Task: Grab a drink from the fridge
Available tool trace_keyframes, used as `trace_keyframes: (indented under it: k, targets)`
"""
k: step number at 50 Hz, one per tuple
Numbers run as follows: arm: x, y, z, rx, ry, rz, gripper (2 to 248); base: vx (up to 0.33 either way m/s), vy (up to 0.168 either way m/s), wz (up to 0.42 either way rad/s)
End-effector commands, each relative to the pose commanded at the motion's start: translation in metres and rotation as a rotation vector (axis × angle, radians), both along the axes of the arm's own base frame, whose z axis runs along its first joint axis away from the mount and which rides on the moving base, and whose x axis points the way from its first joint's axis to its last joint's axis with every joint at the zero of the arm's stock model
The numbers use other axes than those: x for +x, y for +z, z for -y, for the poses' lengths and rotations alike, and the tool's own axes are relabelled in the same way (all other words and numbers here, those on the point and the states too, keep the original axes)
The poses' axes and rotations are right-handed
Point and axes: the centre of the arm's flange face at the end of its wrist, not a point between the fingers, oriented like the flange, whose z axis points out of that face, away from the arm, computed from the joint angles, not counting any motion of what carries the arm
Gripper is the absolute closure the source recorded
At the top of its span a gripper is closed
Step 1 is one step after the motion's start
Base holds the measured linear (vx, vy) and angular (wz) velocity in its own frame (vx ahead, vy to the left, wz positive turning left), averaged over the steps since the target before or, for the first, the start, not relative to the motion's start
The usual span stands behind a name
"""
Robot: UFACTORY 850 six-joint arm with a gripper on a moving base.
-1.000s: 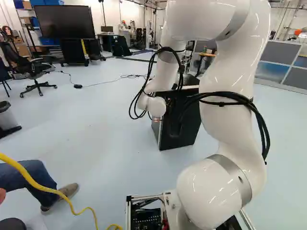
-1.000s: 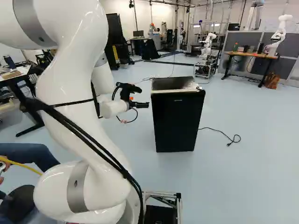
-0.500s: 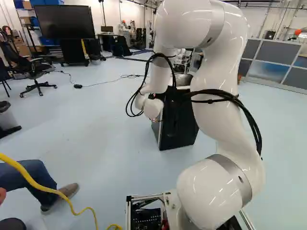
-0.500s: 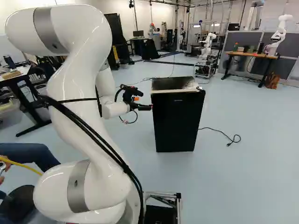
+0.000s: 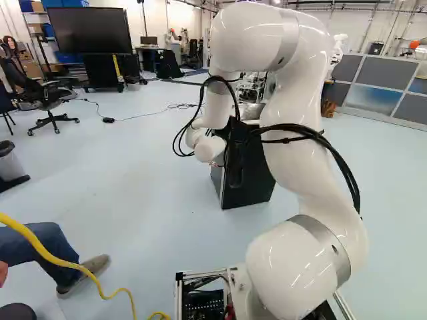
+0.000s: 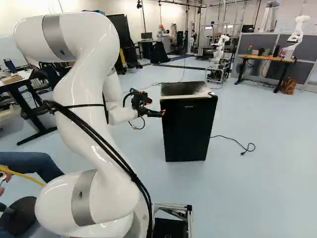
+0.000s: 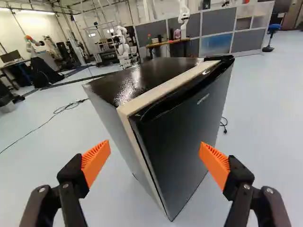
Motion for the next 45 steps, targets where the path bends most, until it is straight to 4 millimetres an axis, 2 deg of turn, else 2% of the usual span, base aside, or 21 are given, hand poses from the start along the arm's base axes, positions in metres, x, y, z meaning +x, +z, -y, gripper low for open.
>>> trace_keyframes:
  k: [27,45]
  targets:
    - [0.028,-0.003,0.000,0.007,-0.020,0.028,3,0.000,0.000,0.000]
    - [0.030,-0.003,0.000,-0.038,-0.009,-0.002,3,0.000,0.000,0.000]
